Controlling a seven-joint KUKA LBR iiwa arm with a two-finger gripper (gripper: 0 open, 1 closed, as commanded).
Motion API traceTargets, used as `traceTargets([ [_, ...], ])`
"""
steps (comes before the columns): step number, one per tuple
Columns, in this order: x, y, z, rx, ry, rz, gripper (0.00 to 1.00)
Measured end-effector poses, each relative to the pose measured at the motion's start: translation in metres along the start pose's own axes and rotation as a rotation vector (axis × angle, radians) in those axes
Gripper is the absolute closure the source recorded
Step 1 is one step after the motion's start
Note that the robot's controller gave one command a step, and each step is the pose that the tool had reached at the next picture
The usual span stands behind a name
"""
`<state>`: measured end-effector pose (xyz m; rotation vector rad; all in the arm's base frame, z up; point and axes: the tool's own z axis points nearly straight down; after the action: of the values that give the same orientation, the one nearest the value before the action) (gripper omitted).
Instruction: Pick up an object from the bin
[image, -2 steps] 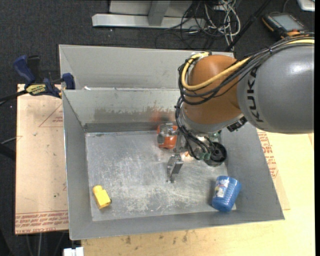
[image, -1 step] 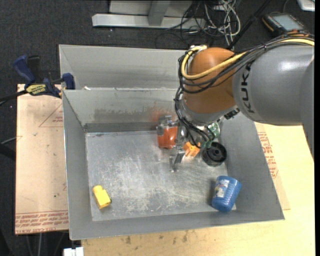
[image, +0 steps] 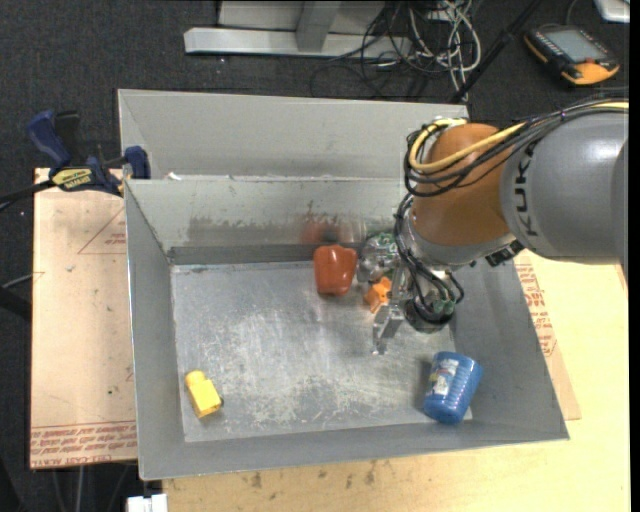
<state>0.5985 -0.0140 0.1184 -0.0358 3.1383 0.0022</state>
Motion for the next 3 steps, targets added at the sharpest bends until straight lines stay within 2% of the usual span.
traceTargets([
  [1, -0.022, -0.016, 0.030, 0.001, -0.002, -0.300, 0.00],
  [2, -0.033, -0.079, 0.043, -0.003, -0.010, -0.292, 1.00],
  [3, -0.033, -0.079, 0.043, -0.003, -0.010, -0.291, 1.00],
])
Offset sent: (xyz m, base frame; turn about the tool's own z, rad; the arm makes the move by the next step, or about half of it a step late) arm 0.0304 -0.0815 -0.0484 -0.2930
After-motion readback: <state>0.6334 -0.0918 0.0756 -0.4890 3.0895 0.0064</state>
